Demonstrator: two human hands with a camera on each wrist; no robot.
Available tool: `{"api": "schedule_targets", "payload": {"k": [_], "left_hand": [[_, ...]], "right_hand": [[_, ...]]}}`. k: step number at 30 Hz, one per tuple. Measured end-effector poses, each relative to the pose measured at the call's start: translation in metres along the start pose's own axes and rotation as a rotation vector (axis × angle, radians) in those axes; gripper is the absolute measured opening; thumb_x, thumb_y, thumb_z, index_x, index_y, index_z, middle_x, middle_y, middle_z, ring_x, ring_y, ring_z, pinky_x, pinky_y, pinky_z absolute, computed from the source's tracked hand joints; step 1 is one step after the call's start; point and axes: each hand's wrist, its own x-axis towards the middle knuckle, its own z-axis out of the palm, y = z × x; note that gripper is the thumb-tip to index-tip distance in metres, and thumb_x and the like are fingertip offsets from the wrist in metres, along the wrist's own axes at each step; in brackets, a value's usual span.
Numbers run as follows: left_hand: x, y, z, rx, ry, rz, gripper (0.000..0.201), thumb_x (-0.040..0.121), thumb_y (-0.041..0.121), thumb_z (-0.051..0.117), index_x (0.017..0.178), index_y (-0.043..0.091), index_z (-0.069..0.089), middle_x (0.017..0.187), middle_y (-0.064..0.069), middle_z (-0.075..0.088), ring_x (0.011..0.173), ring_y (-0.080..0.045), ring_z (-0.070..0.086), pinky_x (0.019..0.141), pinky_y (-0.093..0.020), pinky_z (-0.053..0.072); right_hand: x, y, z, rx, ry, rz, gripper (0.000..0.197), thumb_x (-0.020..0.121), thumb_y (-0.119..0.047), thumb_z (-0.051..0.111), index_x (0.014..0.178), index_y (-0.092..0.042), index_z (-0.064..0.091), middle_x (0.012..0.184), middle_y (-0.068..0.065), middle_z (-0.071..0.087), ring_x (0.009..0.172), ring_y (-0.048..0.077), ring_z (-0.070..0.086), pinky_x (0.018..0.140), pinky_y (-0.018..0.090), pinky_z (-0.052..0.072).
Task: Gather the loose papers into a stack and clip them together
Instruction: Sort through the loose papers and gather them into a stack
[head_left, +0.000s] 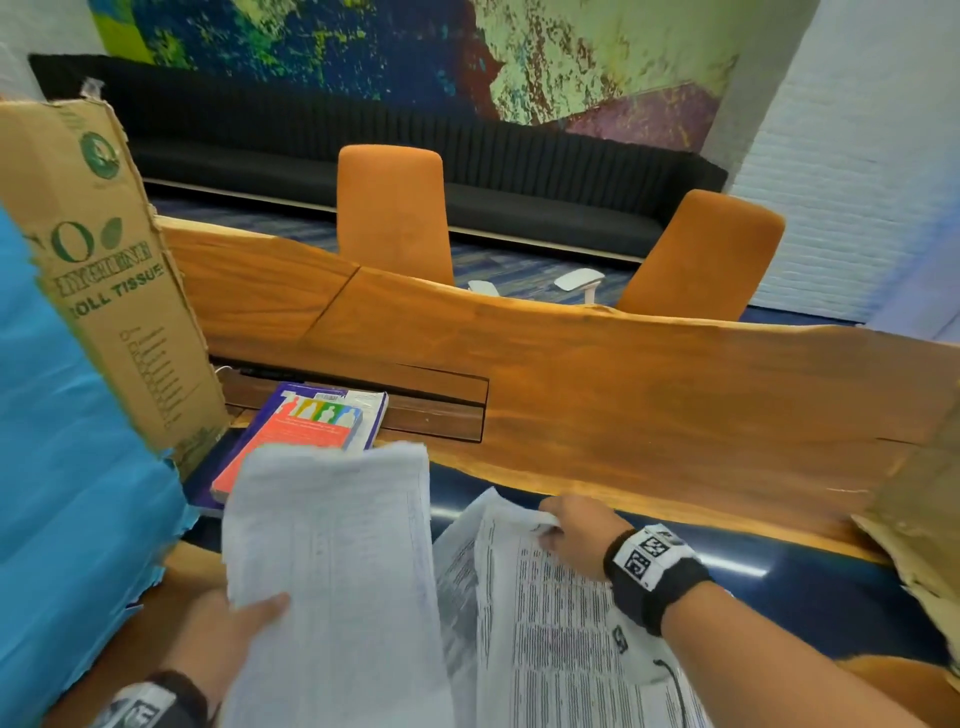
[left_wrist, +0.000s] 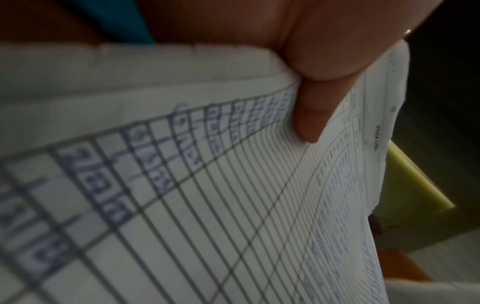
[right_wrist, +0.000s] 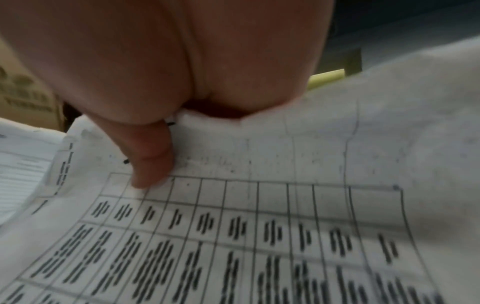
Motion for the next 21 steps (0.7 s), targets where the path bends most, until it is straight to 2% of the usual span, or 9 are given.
{"api": "schedule_targets", "payload": {"k": [3, 7, 10, 12, 14, 16, 18, 20, 21], "left_hand": [[-0.01, 0.043, -0.013, 0.098, 0.078, 0.243, 0.022, 0.086, 0.004, 0.068, 0.107, 0.009, 0.065, 0.094, -0.014, 0.07, 0.078, -0.028, 0.064, 0.081, -0.043, 0.051], [-0.027, 0.102, -0.012, 0.153, 0.124, 0.478, 0.009, 0.089, 0.015, 0.068, 0.094, 0.021, 0.066, 0.086, -0.001, 0.067, 0.081, -0.024, 0.061, 0.077, -0.036, 0.045], [-0.033, 0.122, -0.002, 0.226, 0.104, 0.579, 0.019, 0.089, 0.015, 0.067, 0.077, 0.029, 0.063, 0.08, 0.007, 0.065, 0.082, -0.026, 0.061, 0.079, -0.037, 0.044], [-0.039, 0.131, 0.011, 0.265, 0.077, 0.622, 0.026, 0.09, 0.013, 0.067, 0.074, 0.033, 0.06, 0.078, 0.01, 0.064, 0.079, -0.023, 0.059, 0.077, -0.035, 0.042], [-0.045, 0.137, 0.026, 0.29, 0.029, 0.653, 0.029, 0.089, 0.011, 0.067, 0.075, 0.035, 0.061, 0.079, 0.007, 0.066, 0.079, -0.023, 0.06, 0.075, -0.034, 0.042], [-0.049, 0.138, 0.041, 0.289, -0.033, 0.672, 0.026, 0.088, 0.01, 0.068, 0.078, 0.034, 0.064, 0.083, 0.003, 0.071, 0.083, -0.025, 0.065, 0.077, -0.037, 0.048], [-0.056, 0.138, 0.055, 0.274, -0.091, 0.676, 0.022, 0.087, 0.009, 0.069, 0.082, 0.03, 0.068, 0.082, 0.006, 0.074, 0.081, -0.02, 0.069, 0.076, -0.035, 0.052], [-0.069, 0.137, 0.07, 0.252, -0.178, 0.697, 0.021, 0.086, 0.004, 0.069, 0.083, 0.024, 0.071, 0.074, 0.006, 0.076, 0.073, -0.011, 0.07, 0.067, -0.029, 0.049], [-0.076, 0.135, 0.076, 0.25, -0.219, 0.715, 0.02, 0.085, 0.002, 0.069, 0.084, 0.021, 0.072, 0.074, 0.005, 0.077, 0.07, -0.009, 0.071, 0.066, -0.029, 0.049]], "right_hand": [[-0.043, -0.004, -0.036, -0.035, 0.074, -0.106, 0.011, 0.097, -0.023, 0.057, 0.088, -0.026, 0.062, 0.086, -0.009, 0.065, 0.074, 0.009, 0.06, 0.066, 0.03, 0.052], [-0.097, -0.015, -0.087, -0.146, 0.211, -0.236, 0.013, 0.092, -0.022, 0.059, 0.081, -0.027, 0.061, 0.081, -0.009, 0.065, 0.078, 0.011, 0.06, 0.072, 0.036, 0.053], [-0.128, -0.023, -0.108, -0.209, 0.243, -0.304, 0.007, 0.089, -0.024, 0.064, 0.082, -0.026, 0.063, 0.082, -0.012, 0.063, 0.084, 0.011, 0.057, 0.077, 0.038, 0.05], [-0.145, -0.033, -0.116, -0.24, 0.266, -0.366, 0.01, 0.09, -0.028, 0.066, 0.082, -0.03, 0.06, 0.085, -0.016, 0.057, 0.088, 0.009, 0.051, 0.08, 0.035, 0.047], [-0.157, -0.046, -0.122, -0.247, 0.303, -0.417, 0.008, 0.091, -0.029, 0.066, 0.086, -0.033, 0.061, 0.096, -0.016, 0.055, 0.095, 0.008, 0.048, 0.084, 0.033, 0.045], [-0.156, -0.055, -0.124, -0.271, 0.337, -0.434, 0.002, 0.091, -0.029, 0.066, 0.091, -0.031, 0.065, 0.124, -0.01, 0.054, 0.114, 0.012, 0.046, 0.095, 0.037, 0.044], [-0.145, -0.061, -0.121, -0.307, 0.413, -0.421, 0.005, 0.09, -0.03, 0.067, 0.095, -0.028, 0.067, 0.154, -0.003, 0.034, 0.139, 0.021, 0.033, 0.11, 0.044, 0.036], [-0.13, -0.061, -0.118, -0.294, 0.5, -0.388, 0.015, 0.09, -0.032, 0.067, 0.103, -0.025, 0.068, 0.164, 0.004, 0.016, 0.15, 0.028, 0.018, 0.119, 0.048, 0.024], [-0.124, -0.061, -0.119, -0.274, 0.532, -0.368, 0.02, 0.089, -0.033, 0.067, 0.106, -0.024, 0.068, 0.163, 0.006, 0.019, 0.149, 0.029, 0.019, 0.119, 0.05, 0.023]]}}
